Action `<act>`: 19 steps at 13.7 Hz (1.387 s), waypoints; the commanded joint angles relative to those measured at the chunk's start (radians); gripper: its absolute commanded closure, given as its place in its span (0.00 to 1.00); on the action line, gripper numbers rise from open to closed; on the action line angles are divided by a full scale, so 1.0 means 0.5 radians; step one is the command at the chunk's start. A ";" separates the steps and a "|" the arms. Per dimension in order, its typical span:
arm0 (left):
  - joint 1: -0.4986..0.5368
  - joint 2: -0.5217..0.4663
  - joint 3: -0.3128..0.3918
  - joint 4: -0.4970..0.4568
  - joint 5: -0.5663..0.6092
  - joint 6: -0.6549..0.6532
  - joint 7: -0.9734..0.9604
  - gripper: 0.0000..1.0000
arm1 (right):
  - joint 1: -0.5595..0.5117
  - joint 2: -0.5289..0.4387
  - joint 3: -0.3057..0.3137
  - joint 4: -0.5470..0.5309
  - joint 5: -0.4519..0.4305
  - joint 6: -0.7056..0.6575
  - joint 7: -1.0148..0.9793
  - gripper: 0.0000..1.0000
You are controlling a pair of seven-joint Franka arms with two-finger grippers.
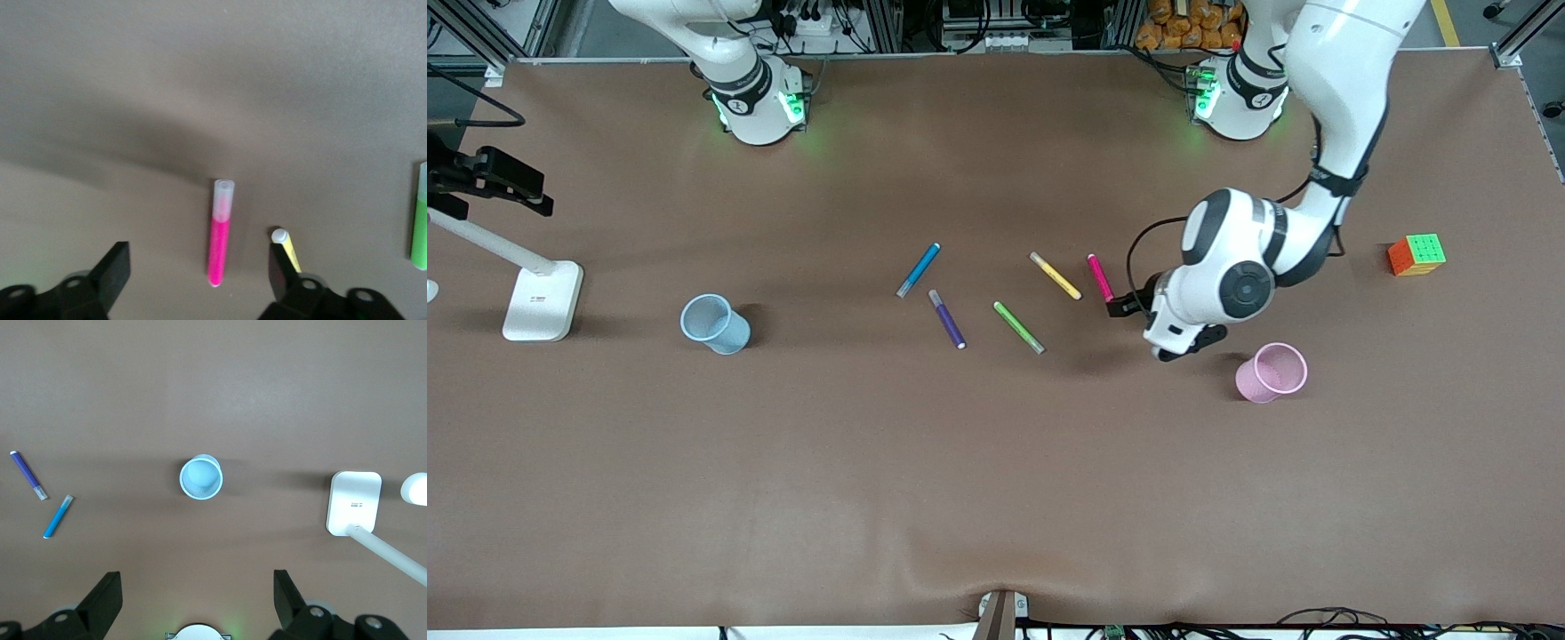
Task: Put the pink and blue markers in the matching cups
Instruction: 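Reach the left gripper down to the pink marker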
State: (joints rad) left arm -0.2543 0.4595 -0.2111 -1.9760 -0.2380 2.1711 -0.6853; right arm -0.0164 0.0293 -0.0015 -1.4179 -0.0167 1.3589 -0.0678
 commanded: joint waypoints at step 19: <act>-0.096 0.179 0.002 -0.052 -0.036 0.263 -0.133 0.54 | -0.068 0.027 0.024 0.019 0.000 -0.015 -0.021 0.00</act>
State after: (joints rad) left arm -0.2938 0.5560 -0.2120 -1.9910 -0.2383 2.2825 -0.7397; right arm -0.0261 0.0378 -0.0036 -1.4180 -0.0167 1.3589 -0.0678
